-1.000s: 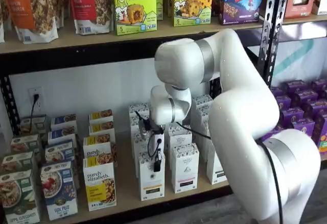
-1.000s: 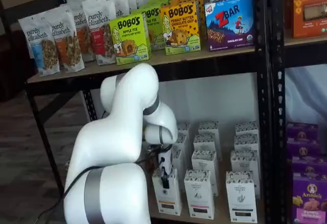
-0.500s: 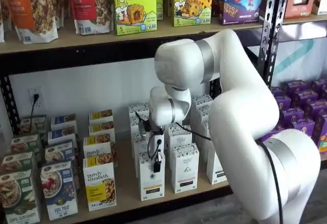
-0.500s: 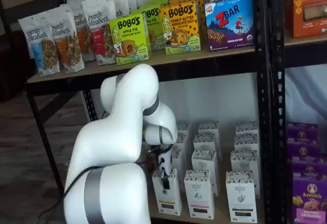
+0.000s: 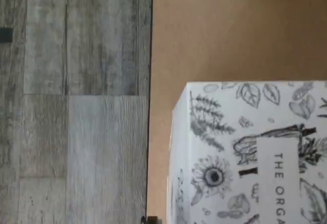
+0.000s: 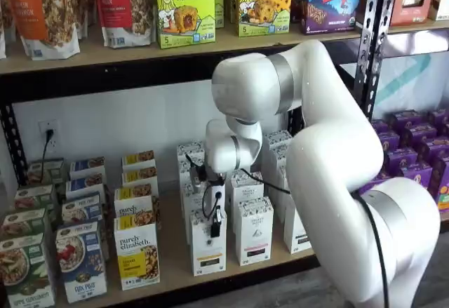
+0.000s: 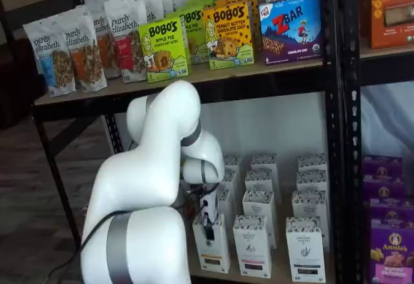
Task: Pick up the white box with a yellow strip in the middle, on the bottom shelf, the fourth box from the left
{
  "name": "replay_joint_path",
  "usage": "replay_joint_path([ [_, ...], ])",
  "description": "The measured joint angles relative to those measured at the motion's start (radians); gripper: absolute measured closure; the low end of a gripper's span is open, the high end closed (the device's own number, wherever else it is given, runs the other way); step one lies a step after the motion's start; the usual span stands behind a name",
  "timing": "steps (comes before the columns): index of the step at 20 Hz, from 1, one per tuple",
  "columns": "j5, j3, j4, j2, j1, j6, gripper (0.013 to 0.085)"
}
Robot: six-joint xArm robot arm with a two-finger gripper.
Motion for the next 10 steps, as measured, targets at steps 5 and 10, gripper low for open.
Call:
replay_joint_path([
  [5,-0.002,0.002,-0.007,0.0,0.001,0.007,0.029],
  [10,-0.005,-0.004,-0.003,0.007,0.007,0.009,0.041],
])
